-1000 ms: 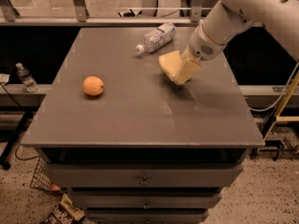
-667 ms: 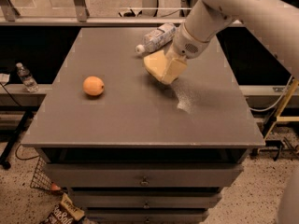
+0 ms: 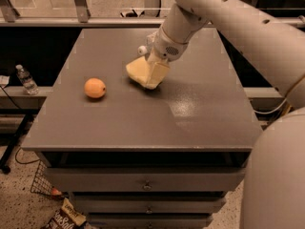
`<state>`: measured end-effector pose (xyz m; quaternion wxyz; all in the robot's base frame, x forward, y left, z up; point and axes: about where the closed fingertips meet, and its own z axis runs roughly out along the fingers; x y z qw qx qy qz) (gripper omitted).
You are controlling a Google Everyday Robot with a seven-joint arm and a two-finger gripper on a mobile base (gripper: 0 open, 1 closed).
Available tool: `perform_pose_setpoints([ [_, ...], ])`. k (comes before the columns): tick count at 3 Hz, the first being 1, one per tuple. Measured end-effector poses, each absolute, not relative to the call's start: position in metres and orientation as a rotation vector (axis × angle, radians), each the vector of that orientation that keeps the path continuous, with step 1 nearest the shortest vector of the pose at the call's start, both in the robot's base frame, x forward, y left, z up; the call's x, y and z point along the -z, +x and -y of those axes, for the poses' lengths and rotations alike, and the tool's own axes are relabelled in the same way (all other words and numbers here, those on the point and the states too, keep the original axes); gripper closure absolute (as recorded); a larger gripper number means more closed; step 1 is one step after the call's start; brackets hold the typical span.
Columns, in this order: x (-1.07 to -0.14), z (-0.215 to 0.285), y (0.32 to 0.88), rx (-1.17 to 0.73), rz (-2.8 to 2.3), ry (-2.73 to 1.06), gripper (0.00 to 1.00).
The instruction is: Move sponge near orange
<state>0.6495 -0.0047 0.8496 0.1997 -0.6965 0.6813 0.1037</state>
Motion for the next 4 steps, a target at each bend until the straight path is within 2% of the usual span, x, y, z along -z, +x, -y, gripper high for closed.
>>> perform_pose_setpoints([
  [4, -0.842, -0.056, 0.621, -0.302, -1.797, -2.092, 1.0],
])
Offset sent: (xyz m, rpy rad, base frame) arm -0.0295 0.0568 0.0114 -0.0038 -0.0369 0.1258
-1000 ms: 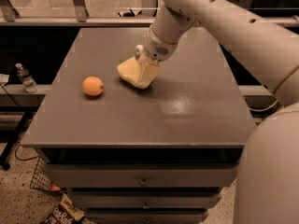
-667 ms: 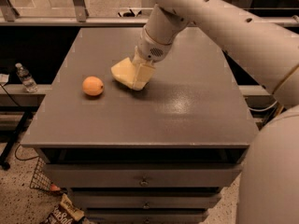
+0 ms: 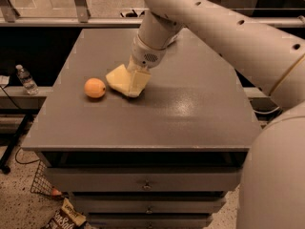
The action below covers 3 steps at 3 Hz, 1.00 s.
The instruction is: Move sponge near orange
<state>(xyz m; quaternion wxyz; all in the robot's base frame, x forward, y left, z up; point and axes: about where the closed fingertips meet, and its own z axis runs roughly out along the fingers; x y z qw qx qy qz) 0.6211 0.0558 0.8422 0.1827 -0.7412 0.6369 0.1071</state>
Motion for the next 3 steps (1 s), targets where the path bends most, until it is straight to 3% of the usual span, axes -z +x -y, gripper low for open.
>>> perform_pose_setpoints([
  [1, -0.8349, -0.0592, 0.6189, -0.323, -1.814, -2.104, 0.82],
  [3, -0.8317, -0.0613, 0.6185, -0.328, -1.813, -2.11, 0.35],
])
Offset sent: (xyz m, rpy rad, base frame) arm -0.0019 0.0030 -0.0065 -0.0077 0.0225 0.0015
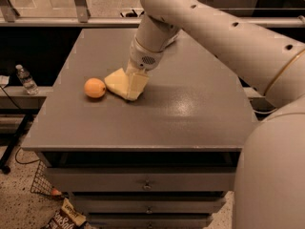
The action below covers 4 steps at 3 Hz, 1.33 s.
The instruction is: Move sponge near orange
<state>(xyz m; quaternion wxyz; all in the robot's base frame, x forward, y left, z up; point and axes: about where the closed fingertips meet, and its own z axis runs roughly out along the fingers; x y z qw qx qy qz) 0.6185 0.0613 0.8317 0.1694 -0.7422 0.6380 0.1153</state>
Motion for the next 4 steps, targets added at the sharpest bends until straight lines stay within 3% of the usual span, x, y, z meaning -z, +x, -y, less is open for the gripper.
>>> perform_pose_setpoints([
  [1, -0.83, -0.063, 0.618, -0.33, -1.813, -2.113, 0.11],
  [2, -0.828, -0.063, 0.618, -0.332, -1.813, -2.115, 0.0],
  [4, -0.862, -0.034, 0.597, -0.163, -1.864, -2.021, 0.0],
])
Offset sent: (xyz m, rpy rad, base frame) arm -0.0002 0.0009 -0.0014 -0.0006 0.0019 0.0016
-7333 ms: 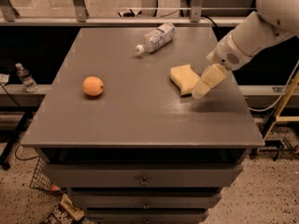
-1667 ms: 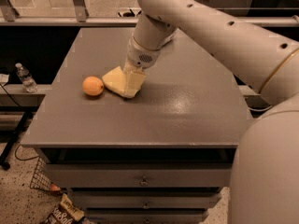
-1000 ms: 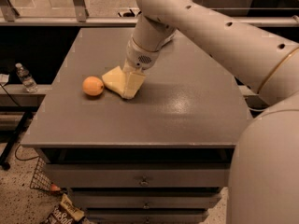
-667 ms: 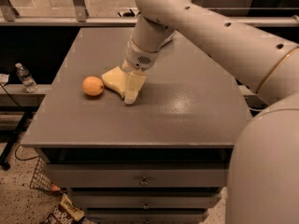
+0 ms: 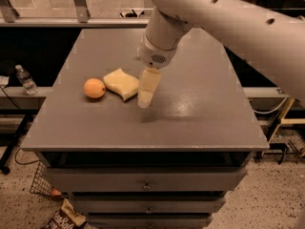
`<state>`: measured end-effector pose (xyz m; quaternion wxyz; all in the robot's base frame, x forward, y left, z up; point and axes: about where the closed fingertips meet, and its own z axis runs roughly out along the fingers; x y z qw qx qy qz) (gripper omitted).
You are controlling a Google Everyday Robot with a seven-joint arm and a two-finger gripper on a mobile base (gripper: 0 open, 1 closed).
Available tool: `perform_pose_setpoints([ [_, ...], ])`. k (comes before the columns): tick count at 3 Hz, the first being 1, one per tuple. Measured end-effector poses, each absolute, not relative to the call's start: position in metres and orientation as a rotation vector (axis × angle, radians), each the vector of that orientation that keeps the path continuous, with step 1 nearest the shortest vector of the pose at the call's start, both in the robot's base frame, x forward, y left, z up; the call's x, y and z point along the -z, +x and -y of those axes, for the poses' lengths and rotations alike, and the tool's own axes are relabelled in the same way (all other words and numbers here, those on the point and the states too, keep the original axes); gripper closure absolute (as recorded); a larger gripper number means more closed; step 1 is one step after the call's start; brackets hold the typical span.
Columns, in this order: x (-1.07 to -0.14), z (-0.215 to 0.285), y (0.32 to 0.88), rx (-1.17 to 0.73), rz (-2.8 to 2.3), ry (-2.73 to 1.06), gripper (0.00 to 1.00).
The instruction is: Move sponge near orange
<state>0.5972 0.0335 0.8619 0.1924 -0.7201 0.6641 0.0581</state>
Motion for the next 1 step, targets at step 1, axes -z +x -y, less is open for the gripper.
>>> perform_pose_setpoints([
  [1, -0.8952, 0.0164, 0.5506, -0.029, -1.975, -1.846, 0.0],
])
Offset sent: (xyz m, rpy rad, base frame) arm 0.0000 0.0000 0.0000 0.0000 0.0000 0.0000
